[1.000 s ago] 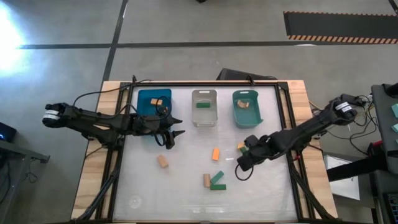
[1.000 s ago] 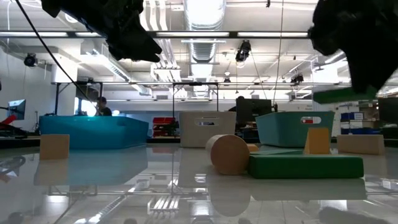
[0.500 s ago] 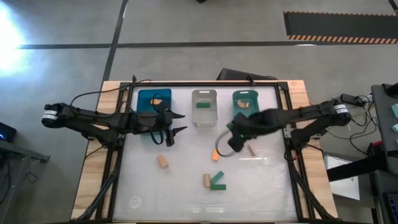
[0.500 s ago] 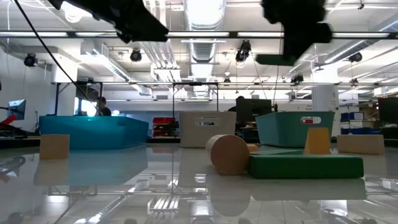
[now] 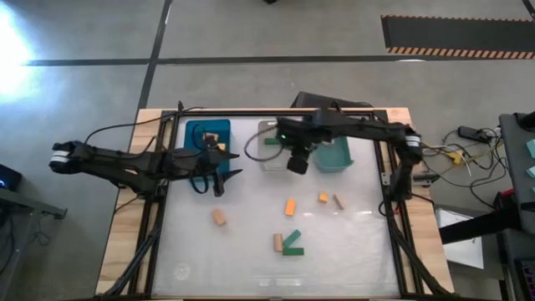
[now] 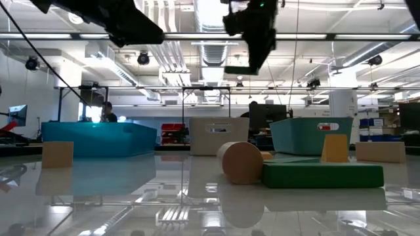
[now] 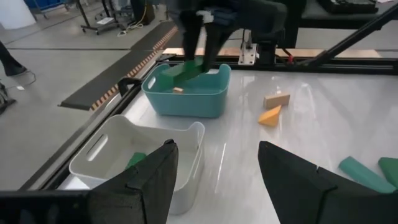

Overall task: Sort & place blocks by color
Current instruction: Put the green block into the gray bin

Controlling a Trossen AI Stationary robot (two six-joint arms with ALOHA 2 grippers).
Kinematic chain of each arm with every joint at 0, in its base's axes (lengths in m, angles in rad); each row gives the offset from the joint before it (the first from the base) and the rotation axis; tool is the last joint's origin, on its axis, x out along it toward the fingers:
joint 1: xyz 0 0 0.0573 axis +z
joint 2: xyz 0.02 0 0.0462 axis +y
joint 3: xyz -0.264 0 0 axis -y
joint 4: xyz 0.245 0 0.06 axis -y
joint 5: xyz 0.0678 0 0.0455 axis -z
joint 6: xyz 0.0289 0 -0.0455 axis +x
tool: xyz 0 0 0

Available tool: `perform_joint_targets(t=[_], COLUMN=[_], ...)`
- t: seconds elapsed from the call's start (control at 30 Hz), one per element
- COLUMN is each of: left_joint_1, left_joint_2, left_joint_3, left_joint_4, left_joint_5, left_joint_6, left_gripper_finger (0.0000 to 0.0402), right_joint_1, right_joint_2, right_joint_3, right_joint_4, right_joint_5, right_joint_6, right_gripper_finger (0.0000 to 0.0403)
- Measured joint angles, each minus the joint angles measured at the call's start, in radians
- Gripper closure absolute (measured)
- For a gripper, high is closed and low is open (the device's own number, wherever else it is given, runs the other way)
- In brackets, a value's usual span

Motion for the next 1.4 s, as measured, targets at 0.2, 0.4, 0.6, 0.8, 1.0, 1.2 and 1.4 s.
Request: perform_joint_targets(t=[0.2,0.4,0.6,0.8,1.0,1.2,1.4], left_joint_1=[0.0,-0.001,-0.001,-0.001,0.0,0.0,0.0], left_joint_2=[-0.057,-0.076,-0.085,-0.084,-0.087,-0.083,-0.083], left_joint_3=[-0.024,-0.028,-0.034,-0.034,-0.035,-0.035,-0.035], left_joint_4=[-0.003,-0.001,-0.004,0.0,-0.002,-0.002,-0.001], left_joint_5=[0.0,0.0,0.0,0.0,0.0,0.0,0.0], left_joint_6=[-0.001,-0.001,0.0,0.0,0.0,0.001,0.001], left_gripper_finger=[0.0194,0.0194,0.0194,0.0194,0.0194,0.0194,0.0194], right_joint_1=[-0.066,-0.113,-0.153,-0.193,-0.213,-0.218,-0.219], right_joint_2=[0.112,0.218,0.323,0.402,0.446,0.477,0.493], right_joint_3=[0.128,0.211,0.263,0.283,0.275,0.271,0.266], right_joint_4=[-0.006,0.0,0.009,0.039,0.079,0.079,0.083], right_joint_5=[-0.067,-0.077,-0.091,-0.188,-0.222,-0.262,-0.265], right_joint_6=[-0.346,-0.5,-0.555,-0.562,-0.57,-0.562,-0.562], right_gripper_finger=[0.0307,0.0307,0.0307,0.0307,0.0307,0.0303,0.0302])
